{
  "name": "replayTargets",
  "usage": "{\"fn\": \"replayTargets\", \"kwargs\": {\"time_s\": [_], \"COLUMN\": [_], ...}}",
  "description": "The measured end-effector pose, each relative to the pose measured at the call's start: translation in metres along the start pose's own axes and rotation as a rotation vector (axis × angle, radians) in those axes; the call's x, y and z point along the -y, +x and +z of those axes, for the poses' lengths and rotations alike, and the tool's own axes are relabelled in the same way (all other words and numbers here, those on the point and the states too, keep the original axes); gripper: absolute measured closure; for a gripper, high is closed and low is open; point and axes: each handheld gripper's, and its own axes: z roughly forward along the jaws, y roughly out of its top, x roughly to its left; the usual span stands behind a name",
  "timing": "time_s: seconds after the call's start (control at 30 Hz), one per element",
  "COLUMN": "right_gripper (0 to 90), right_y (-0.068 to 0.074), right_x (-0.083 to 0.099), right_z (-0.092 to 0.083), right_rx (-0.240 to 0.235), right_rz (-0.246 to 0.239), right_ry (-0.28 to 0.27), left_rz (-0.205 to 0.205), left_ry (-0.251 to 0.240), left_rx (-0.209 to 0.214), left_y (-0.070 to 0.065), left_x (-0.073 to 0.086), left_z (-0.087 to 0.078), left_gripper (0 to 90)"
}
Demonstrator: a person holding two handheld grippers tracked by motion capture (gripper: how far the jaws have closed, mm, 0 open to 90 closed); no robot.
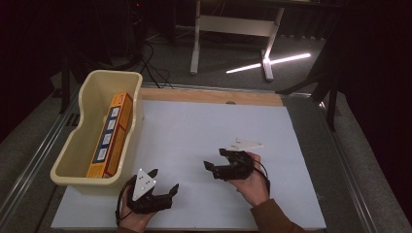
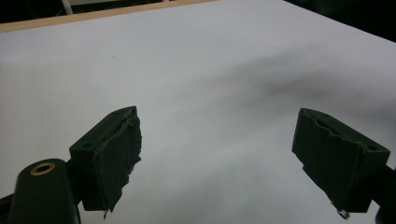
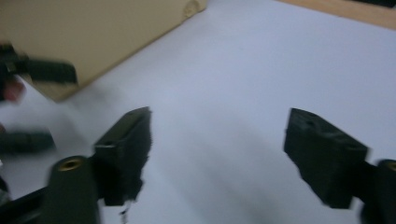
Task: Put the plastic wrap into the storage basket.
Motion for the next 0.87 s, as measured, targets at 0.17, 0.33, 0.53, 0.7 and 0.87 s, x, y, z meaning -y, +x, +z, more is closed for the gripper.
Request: {"fn": "replayTargets", "kwargs": {"time_s": [0.17, 0.33, 0.53, 0.7, 0.87], "right_gripper": [16.3, 13.5, 13.6, 13.7, 13.5], "right_y": [-0.018, -0.035, -0.051, -0.061, -0.062], "right_x": [0.039, 0.067, 0.085, 0.090, 0.092], "right_z": [-0.027, -0.051, -0.070, -0.069, -0.064], "right_rx": [0.052, 0.085, 0.140, 0.165, 0.181], "right_rz": [-0.023, -0.036, -0.059, -0.041, -0.069], "right_ry": [-0.055, -0.105, -0.147, -0.139, -0.104], "left_rz": [-0.004, -0.001, 0.007, 0.005, 0.003], "left_ry": [-0.001, 0.005, 0.008, 0.015, 0.017], "left_rx": [-0.003, -0.002, 0.002, 0.003, -0.002], "left_y": [0.001, -0.001, -0.002, -0.002, -0.002], "left_x": [0.000, 0.000, -0.001, 0.000, 0.000], "left_z": [0.000, 0.001, 0.003, 0.005, 0.005], "left_gripper": [15.5, 15.5, 15.5, 15.5, 15.5]}}
